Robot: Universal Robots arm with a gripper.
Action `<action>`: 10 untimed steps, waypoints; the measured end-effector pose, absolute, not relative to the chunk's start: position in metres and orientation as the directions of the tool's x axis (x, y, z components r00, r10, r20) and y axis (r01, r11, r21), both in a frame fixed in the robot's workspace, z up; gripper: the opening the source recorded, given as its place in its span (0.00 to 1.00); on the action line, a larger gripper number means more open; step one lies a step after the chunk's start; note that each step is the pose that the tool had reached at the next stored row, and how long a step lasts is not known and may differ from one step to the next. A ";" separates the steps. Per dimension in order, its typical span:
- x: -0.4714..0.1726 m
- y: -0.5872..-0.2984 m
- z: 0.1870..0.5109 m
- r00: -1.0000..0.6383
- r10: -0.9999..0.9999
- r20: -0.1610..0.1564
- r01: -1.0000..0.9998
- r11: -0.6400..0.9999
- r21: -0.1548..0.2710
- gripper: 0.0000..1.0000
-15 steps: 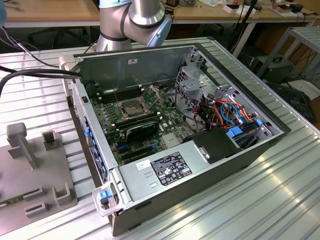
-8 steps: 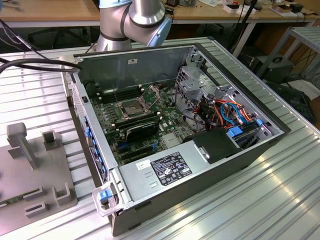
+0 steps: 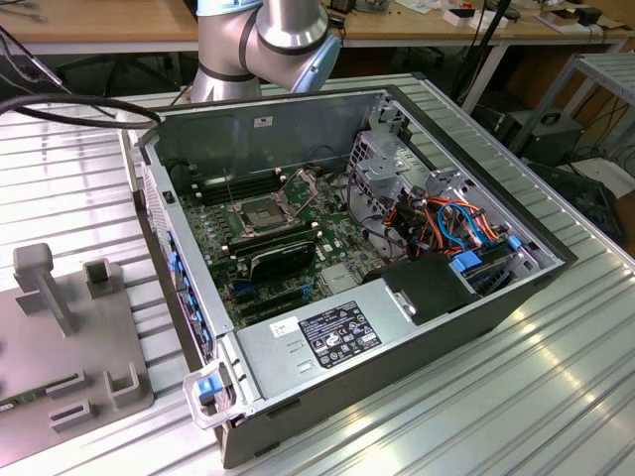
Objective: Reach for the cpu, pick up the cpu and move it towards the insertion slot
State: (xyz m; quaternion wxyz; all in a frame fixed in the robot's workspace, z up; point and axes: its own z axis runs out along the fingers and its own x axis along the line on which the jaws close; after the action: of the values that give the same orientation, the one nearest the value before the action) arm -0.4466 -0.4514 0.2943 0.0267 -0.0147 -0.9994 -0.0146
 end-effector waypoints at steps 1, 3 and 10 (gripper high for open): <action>-0.447 -0.451 0.296 -0.998 0.029 0.054 0.030 0.999 0.028 0.55; -0.447 -0.451 0.300 -0.998 0.029 0.055 0.030 0.999 0.028 0.55; -0.446 -0.451 0.313 -0.998 0.029 0.060 0.030 0.999 0.028 0.55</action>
State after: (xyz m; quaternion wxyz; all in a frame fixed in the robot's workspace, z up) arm -0.4463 -0.4514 0.3131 0.0296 -0.0147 -0.9993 -0.0146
